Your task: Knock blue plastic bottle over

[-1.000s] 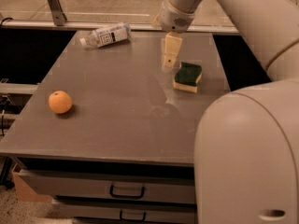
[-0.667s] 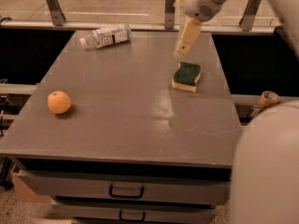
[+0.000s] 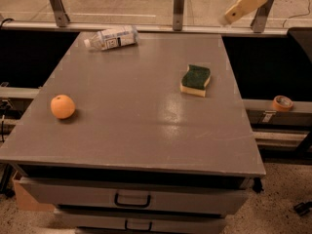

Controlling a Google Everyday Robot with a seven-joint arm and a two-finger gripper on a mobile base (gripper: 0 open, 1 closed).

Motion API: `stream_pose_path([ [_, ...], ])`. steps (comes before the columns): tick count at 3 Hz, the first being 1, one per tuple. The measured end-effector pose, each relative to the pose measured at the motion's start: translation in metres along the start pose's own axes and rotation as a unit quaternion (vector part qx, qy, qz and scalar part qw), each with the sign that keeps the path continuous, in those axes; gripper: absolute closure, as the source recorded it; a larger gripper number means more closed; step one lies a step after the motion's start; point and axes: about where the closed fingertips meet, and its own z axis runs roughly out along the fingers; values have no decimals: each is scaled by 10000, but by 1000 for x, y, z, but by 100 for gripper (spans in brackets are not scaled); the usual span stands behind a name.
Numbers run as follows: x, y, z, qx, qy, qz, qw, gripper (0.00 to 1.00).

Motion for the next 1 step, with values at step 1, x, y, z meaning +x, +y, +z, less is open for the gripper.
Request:
stream_pose_path([
  [1,5,-24,-18,520,-113,104,9985,0],
])
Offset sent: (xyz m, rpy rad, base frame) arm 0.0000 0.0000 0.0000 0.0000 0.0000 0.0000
